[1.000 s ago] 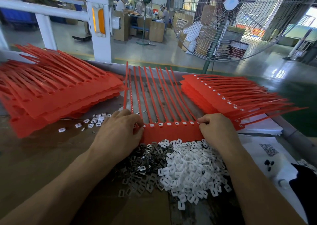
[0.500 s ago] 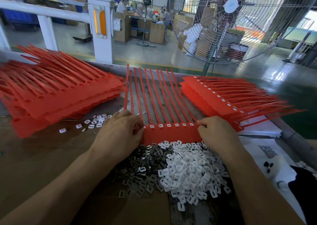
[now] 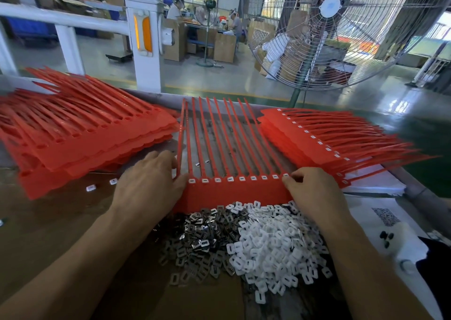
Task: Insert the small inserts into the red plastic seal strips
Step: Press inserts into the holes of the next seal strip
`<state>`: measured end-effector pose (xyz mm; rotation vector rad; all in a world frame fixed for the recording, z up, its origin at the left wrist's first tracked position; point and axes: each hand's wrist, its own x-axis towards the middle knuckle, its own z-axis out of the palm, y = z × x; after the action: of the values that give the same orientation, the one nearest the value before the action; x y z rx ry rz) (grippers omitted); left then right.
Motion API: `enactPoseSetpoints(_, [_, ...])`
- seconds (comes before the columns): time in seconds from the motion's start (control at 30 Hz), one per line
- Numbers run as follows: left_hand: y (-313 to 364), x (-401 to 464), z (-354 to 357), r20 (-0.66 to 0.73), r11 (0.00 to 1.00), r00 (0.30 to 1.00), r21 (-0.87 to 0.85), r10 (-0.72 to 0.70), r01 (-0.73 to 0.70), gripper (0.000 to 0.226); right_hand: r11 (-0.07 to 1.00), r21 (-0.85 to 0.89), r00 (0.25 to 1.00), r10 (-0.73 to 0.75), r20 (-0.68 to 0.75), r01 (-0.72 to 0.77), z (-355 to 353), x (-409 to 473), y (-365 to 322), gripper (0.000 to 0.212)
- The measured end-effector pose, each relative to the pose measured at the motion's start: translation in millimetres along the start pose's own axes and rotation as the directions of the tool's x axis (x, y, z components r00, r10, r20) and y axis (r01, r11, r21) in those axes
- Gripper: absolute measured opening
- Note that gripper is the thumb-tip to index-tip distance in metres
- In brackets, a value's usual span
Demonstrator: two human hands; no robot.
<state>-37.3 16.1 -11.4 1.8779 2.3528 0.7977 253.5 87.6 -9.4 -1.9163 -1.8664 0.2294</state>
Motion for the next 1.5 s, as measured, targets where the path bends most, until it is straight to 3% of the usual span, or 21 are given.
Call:
enactPoseSetpoints(0.13, [-0.3,0.8,-2.7,0.080,0.995,0.994,-0.064,-0.068,0.073,0.043,0.994,0.110,0.999,0.016,-0.037,-0.012,3.1,3.4,2.3,0.021])
enactPoseSetpoints(0.23, [-1.0,3.3,-0.4,0.107,0.988,0.990,-0.112,-0.094,0.106,0.042,0.956,0.294,0.996,0.026,-0.084,0.000,4.6,6.6,2.4,0.011])
enactPoseSetpoints(0.37, [-5.2,10.4,3.5,0.147,0.942,0.980,-0.288,-0.132,0.170,0.039,0.751,0.652,0.991,0.137,-0.002,-0.102,6.0,8.9,2.3,0.018])
enactPoseSetpoints(0.43, [-7.9,13.6,4.4,0.175,0.912,0.975,-0.361,-0.137,0.193,0.033,0.675,0.724,0.986,0.155,0.053,-0.145,5.9,9.1,2.7,0.016])
enactPoseSetpoints(0.53, [-9.6,14.8,4.4,0.215,0.882,0.969,-0.425,-0.123,0.206,0.016,0.663,0.731,0.986,0.118,0.115,-0.164,5.7,7.9,3.3,0.018])
enactPoseSetpoints(0.67, [-7.4,12.6,5.2,0.187,0.890,0.977,-0.422,-0.102,0.174,0.009,0.704,0.700,0.991,0.058,0.118,-0.124,7.1,6.5,2.4,0.016])
enactPoseSetpoints(1.07, [2.5,10.4,1.8,0.180,0.829,0.981,-0.538,-0.067,0.156,0.021,0.665,0.746,0.999,-0.030,-0.028,0.041,2.5,5.9,-1.9,0.016])
enactPoseSetpoints(1.5, [8.4,5.0,0.3,0.002,0.677,0.999,-0.736,0.032,-0.020,0.012,0.616,0.785,0.994,0.025,-0.107,0.069,2.2,7.6,-3.1,0.015])
